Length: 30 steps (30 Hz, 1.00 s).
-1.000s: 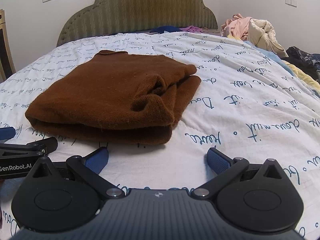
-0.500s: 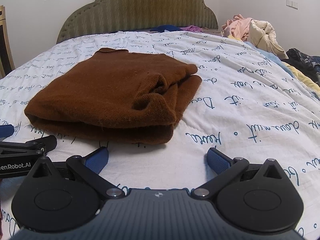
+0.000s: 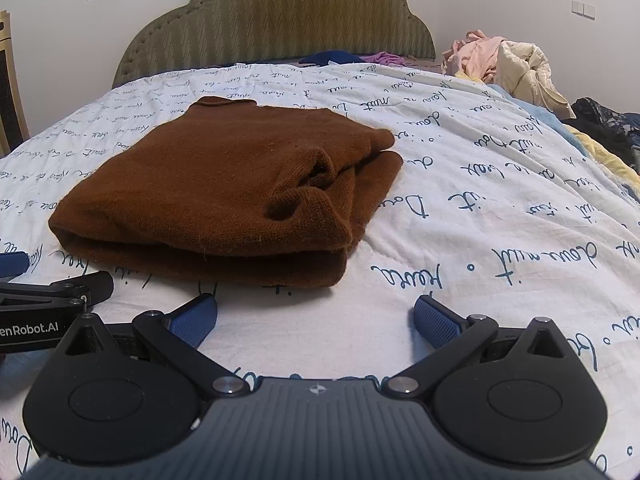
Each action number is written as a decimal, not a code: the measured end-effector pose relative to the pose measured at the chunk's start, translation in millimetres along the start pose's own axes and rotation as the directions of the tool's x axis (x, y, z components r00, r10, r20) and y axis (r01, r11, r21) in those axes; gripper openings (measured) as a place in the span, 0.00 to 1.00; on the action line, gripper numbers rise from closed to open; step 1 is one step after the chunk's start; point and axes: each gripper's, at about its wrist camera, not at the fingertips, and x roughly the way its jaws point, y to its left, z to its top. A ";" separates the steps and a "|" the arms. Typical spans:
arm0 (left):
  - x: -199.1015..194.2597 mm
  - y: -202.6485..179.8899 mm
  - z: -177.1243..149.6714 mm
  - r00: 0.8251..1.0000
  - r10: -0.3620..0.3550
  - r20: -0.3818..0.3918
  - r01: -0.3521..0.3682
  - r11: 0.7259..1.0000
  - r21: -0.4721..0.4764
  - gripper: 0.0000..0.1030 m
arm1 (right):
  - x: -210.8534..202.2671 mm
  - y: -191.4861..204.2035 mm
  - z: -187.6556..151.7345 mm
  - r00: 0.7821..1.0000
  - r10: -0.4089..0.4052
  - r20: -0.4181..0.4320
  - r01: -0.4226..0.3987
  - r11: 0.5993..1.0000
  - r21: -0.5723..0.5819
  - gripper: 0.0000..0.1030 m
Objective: Fold small clothes
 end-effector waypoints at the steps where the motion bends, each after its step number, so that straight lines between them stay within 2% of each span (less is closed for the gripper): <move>1: 0.0 0.0 0.0 1.000 0.000 0.000 0.000 1.000 0.000 1.00 | 0.0 0.0 0.0 1.000 0.000 0.000 0.000 1.000 0.000 1.00; 13: 0.1 0.4 0.0 1.000 -0.001 0.000 0.001 1.000 0.000 1.00 | -0.2 -0.7 -0.3 1.000 -0.002 0.002 0.002 1.000 0.001 1.00; 30: -0.1 0.5 0.1 1.000 0.000 0.000 0.000 1.000 0.000 1.00 | -10.4 8.4 -0.3 0.997 -0.079 0.025 0.079 0.997 0.016 1.00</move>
